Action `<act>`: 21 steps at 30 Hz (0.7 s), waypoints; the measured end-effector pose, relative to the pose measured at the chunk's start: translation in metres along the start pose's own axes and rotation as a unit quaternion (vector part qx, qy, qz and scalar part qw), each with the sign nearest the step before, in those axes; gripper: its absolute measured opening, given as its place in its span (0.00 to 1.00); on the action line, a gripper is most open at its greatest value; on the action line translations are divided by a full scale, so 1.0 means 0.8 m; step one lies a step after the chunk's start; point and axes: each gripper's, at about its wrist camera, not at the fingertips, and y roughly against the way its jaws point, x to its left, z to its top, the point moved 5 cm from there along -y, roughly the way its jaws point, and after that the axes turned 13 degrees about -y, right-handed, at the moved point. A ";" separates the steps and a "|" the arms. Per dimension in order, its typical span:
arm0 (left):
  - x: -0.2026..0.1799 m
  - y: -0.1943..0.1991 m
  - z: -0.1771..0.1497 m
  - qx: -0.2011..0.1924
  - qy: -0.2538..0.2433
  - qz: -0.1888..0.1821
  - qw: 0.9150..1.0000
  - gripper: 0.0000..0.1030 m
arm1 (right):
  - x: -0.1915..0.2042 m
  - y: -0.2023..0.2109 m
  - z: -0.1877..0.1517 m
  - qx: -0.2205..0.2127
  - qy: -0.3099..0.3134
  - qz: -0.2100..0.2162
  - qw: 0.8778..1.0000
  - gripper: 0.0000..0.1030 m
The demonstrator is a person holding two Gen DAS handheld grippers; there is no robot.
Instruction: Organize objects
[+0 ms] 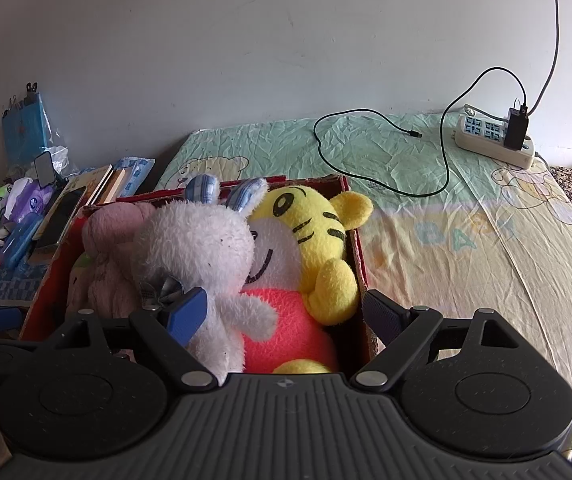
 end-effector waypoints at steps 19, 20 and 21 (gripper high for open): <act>-0.001 0.002 -0.002 -0.001 0.000 0.002 1.000 1.00 | -0.001 0.003 -0.004 -0.001 -0.001 0.002 1.000 0.85; -0.001 0.002 -0.002 0.000 0.000 0.001 1.000 1.00 | -0.001 0.003 -0.004 -0.001 -0.001 0.002 1.000 0.85; -0.001 0.002 -0.002 0.000 0.000 0.001 1.000 1.00 | -0.001 0.003 -0.005 -0.001 -0.001 0.002 1.000 0.85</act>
